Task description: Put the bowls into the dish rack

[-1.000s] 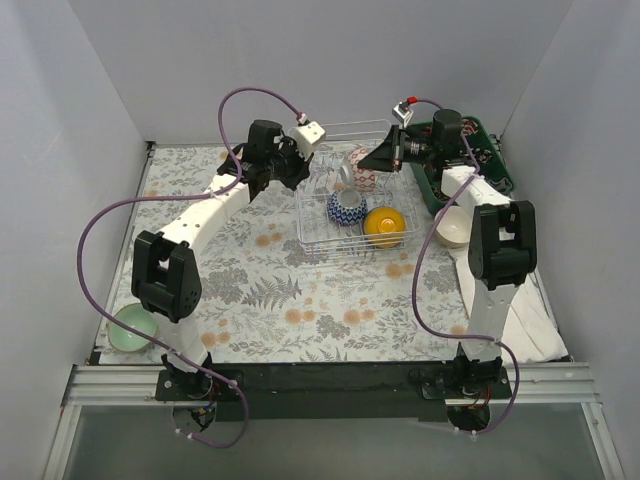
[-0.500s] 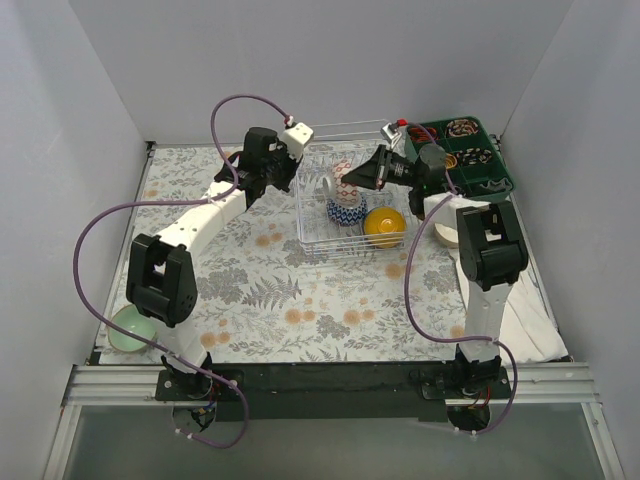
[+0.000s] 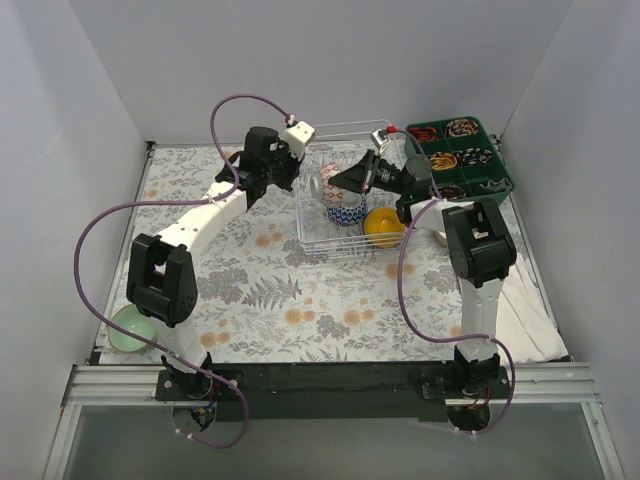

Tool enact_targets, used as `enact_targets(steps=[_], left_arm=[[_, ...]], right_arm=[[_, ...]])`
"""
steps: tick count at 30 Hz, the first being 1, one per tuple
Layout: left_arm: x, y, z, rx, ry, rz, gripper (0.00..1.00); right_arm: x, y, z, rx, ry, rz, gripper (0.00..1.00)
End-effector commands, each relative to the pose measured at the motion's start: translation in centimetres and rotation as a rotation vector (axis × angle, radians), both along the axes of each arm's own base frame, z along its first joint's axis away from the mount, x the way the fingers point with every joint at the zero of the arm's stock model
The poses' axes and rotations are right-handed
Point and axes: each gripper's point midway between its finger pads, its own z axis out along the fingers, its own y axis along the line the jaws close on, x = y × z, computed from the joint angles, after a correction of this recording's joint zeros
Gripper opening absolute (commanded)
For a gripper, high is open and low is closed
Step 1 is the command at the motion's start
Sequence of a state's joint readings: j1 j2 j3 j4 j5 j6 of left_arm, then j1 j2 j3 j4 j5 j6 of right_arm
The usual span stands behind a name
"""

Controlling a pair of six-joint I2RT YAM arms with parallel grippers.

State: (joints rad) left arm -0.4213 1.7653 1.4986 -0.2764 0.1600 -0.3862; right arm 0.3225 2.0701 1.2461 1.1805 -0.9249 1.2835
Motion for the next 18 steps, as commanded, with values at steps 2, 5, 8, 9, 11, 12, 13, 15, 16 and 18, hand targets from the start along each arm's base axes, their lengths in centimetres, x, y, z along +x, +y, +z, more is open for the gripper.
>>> enact_targets(steps=[2,5,8,9,11,12,13,15,16,18], left_arm=[[-1.7,-1.5,1.5,-0.055,-0.009,-0.06,0.0],[-2.2,-1.9,0.9,-0.063,0.013,-0.082,0.0],[-2.6,-2.7,0.0,-0.084,0.05,-0.097,0.0],[-2.7,-2.8,-0.3,-0.09,0.062,-0.098,0.0],[-2.9,-3.4,-0.9,-0.089,0.076,-0.109,0.0],[-3.1,-3.5,-1.1,-0.088,0.081,-0.113,0.0],[-3.1,-3.5,-1.3,-0.086,0.086,-0.114,0.0],[-3.2,-3.7,-1.5,-0.083,0.088,-0.122,0.0],[-3.1,-3.6,-1.8,-0.073,0.088,-0.125,0.0],[-3.1,-3.7,-2.7,-0.055,0.102,-0.135,0.0]], right_arm=[[0.7,0.0,-0.3,0.021,-0.038,-0.032,0.01],[1.0,0.2,-1.1,0.015,-0.034,-0.03,0.01],[1.3,0.4,-2.2,0.005,-0.009,-0.029,0.01],[1.5,0.4,-2.9,-0.001,0.011,-0.029,0.01],[1.6,0.6,-3.6,-0.006,0.024,-0.027,0.01],[1.8,0.6,-4.3,-0.01,0.035,-0.026,0.01],[1.9,0.7,-4.4,-0.01,0.035,-0.024,0.01],[2.1,0.7,-5.2,-0.016,0.05,-0.024,0.01],[2.2,0.8,-5.2,-0.017,0.048,-0.023,0.01],[2.4,0.8,-5.6,-0.019,0.053,-0.025,0.01]])
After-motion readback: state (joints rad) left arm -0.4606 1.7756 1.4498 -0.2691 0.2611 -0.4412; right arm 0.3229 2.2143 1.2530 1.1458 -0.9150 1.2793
